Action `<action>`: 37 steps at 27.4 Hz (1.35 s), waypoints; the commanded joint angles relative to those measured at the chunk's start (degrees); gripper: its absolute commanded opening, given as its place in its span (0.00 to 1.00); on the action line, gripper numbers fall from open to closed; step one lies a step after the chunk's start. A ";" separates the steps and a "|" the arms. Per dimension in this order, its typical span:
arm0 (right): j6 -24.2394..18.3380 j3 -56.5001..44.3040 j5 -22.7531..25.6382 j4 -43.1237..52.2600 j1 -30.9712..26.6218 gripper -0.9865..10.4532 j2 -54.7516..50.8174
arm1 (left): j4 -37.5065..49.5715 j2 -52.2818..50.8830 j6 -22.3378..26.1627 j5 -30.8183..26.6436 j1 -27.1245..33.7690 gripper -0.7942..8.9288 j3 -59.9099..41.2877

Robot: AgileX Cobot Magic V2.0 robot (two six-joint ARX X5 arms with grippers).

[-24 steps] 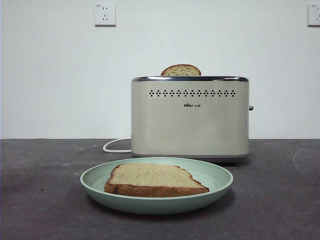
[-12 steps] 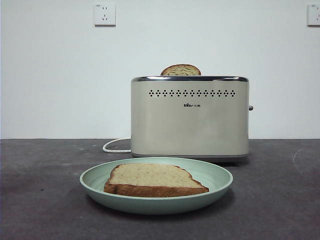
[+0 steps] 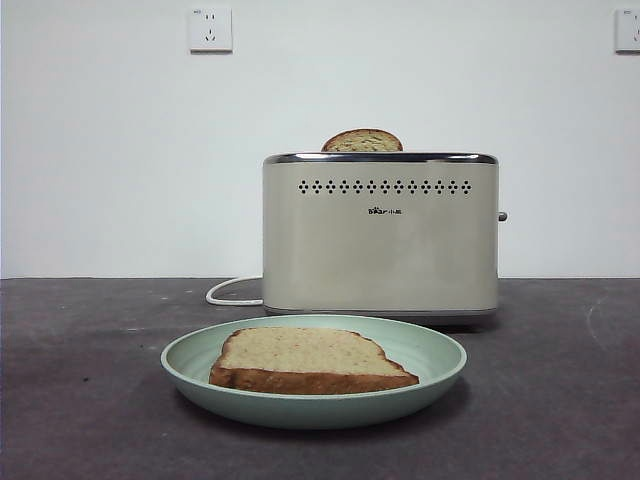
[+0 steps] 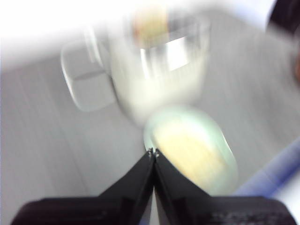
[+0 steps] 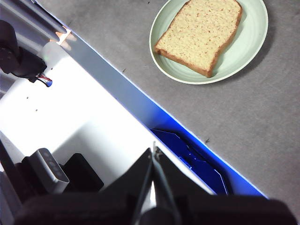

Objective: Take the bread from the toaster,put the bread on the plate,put the plate on the table

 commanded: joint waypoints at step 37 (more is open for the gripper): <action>0.37 -0.15 0.15 0.13 0.11 0.09 -0.15 | 54.53 -33.97 -6.49 -11.30 20.37 0.08 -72.94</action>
